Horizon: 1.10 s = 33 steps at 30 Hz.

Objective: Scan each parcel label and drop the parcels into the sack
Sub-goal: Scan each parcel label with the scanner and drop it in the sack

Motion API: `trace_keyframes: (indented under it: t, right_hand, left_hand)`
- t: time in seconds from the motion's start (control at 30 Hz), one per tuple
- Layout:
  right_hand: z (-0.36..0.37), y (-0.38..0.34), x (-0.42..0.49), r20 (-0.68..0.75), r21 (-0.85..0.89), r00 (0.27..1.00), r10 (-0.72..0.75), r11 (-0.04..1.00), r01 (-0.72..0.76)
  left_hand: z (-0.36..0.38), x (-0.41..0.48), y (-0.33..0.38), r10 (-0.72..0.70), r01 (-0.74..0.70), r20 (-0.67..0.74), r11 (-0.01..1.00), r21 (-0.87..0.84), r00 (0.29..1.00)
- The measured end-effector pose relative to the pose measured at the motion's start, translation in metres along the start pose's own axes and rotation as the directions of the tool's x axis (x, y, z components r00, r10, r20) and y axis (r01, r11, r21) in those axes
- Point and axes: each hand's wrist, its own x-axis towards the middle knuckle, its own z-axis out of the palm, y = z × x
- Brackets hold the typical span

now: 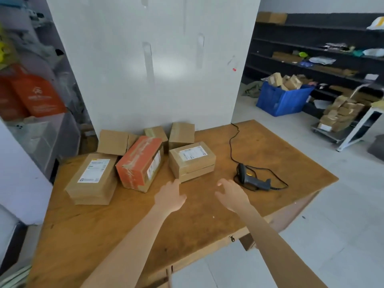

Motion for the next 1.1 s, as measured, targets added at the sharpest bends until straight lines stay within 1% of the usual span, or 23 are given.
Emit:
trace_keyframes:
  t: [0.13,0.27,0.33,0.43,0.53,0.63,0.73,0.83,0.97,1.03,1.1]
  right_hand:
    - [-0.003,0.019,0.050,0.041,0.008,0.998,-0.041,0.999,0.041]
    - [-0.012,0.027,0.112,0.032,0.012,0.997,-0.077,0.997,0.077]
    - [-0.016,0.031,0.140,0.036,-0.001,0.996,-0.084,0.996,0.084]
    - [-0.019,0.033,0.178,0.042,-0.009,0.995,-0.096,0.995,0.096]
    - [-0.023,0.030,0.215,0.048,-0.025,0.990,-0.131,0.991,0.133]
    - [-0.019,0.032,0.237,0.101,0.000,0.982,-0.157,0.987,0.158]
    - [-0.011,0.040,0.253,0.160,0.041,0.965,-0.207,0.978,0.203]
    - [-0.005,0.048,0.263,0.208,0.118,0.939,-0.274,0.960,0.254]
    - [-0.004,0.062,0.267,0.227,0.189,0.906,-0.359,0.928,0.320]
    - [-0.006,0.071,0.270,0.221,0.228,0.899,-0.379,0.916,0.330]
    - [-0.009,0.081,0.269,0.219,0.272,0.894,-0.392,0.904,0.330]
  left_hand:
    - [0.008,0.047,0.009,-0.092,0.092,-0.022,0.995,-0.025,0.995]
    - [0.012,0.104,0.015,-0.155,0.155,-0.094,0.988,-0.008,0.983]
    - [0.017,0.126,0.016,-0.191,0.189,-0.075,0.982,-0.024,0.979]
    - [0.024,0.152,0.013,-0.204,0.201,-0.055,0.978,-0.048,0.977]
    - [0.024,0.174,0.010,-0.345,0.329,-0.084,0.931,-0.159,0.935]
    - [0.032,0.185,0.010,-0.408,0.400,-0.029,0.906,-0.139,0.913]
    - [0.040,0.194,0.012,-0.448,0.439,-0.002,0.879,-0.187,0.894]
    - [0.047,0.198,0.020,-0.545,0.515,-0.009,0.798,-0.312,0.839]
    - [0.054,0.196,0.042,-0.649,0.562,0.058,0.606,-0.562,0.758]
    - [0.057,0.191,0.056,-0.670,0.514,0.061,0.505,-0.694,0.740]
    - [0.057,0.182,0.069,-0.664,0.428,0.071,0.392,-0.815,0.744]
